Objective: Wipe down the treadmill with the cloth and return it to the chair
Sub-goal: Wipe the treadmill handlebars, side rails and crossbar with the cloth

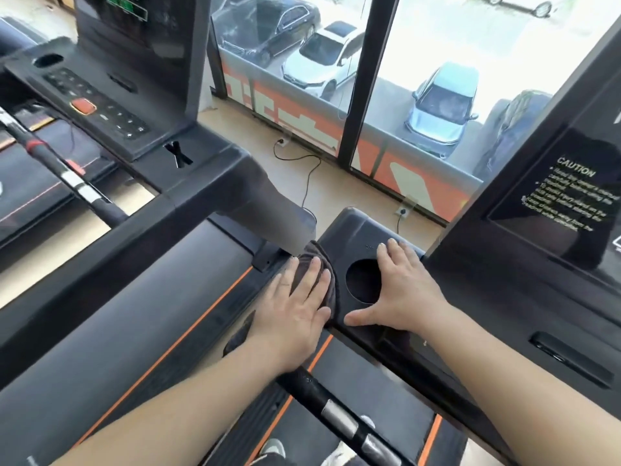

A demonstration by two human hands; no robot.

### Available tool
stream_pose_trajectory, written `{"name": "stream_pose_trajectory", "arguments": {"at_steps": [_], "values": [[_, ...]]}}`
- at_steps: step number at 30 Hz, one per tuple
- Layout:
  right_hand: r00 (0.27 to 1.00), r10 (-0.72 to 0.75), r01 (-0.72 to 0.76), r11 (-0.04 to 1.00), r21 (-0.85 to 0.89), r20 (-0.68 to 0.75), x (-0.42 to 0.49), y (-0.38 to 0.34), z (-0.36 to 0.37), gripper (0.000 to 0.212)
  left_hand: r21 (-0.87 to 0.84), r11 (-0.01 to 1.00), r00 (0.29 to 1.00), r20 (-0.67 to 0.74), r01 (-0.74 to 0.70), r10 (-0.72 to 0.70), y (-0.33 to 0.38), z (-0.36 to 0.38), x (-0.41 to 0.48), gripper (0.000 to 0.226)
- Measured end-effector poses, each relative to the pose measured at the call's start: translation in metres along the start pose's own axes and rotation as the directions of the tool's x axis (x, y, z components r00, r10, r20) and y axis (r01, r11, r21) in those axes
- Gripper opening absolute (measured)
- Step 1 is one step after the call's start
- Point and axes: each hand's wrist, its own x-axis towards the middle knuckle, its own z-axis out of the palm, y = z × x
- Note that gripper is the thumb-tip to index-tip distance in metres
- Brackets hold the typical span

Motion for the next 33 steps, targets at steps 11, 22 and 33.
{"name": "stream_pose_trajectory", "arguments": {"at_steps": [11, 22, 33], "values": [[1.000, -0.001, 0.002, 0.999, -0.033, 0.013, 0.020, 0.010, 0.004, 0.168, 0.073, 0.997, 0.999, 0.019, 0.026, -0.027, 0.024, -0.009, 0.010, 0.065], [1.000, 0.028, -0.028, 0.999, 0.027, -0.001, 0.025, 0.008, 0.006, 0.168, 0.114, 0.992, 0.997, 0.066, -0.050, 0.043, 0.025, -0.037, 0.067, 0.062], [0.884, 0.173, 0.090, 0.848, 0.522, -0.435, -0.034, 0.020, 0.019, 0.031, 0.078, 0.984, 0.985, 0.079, -0.162, 0.156, 0.009, -0.023, 0.087, 0.069]]}}
